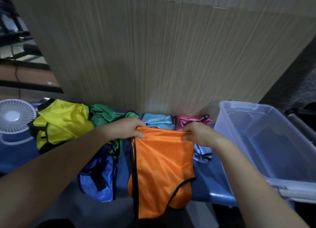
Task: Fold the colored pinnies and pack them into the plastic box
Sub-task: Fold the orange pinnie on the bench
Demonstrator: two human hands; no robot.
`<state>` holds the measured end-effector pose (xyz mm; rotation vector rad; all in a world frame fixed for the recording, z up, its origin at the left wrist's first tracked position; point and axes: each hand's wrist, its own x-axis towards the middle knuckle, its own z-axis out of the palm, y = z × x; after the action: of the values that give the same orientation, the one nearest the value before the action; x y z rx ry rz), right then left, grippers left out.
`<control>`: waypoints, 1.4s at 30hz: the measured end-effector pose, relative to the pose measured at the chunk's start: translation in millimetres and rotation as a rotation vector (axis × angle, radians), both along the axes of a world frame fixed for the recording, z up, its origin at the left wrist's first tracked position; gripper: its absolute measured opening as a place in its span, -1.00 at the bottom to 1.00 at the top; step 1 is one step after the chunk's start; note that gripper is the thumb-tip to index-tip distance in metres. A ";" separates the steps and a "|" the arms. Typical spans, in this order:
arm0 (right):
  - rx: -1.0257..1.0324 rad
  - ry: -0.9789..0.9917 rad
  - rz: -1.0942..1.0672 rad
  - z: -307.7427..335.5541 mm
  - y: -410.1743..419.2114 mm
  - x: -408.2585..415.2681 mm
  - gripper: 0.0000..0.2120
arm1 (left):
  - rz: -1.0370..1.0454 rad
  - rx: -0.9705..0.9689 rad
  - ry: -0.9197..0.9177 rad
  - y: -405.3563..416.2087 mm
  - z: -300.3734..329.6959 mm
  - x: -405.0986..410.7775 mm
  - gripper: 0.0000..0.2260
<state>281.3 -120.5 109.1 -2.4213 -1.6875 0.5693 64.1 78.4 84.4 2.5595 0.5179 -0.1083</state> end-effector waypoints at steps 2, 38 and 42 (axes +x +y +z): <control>0.016 -0.004 0.017 7.4 -8.2 -8.5 -0.81 | -0.008 0.038 -0.019 -7.6 7.7 -8.5 -0.87; 0.423 0.132 -0.221 40.1 47.4 13.4 -0.87 | 0.151 0.313 -0.223 58.9 64.0 32.3 -0.85; 0.420 0.053 -0.204 29.2 51.0 17.1 -0.86 | 0.111 0.328 -0.283 54.6 53.0 30.0 -0.82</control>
<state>298.4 -69.5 138.3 -2.2108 -1.3524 0.2205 94.1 133.0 137.4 2.7876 0.6056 0.4035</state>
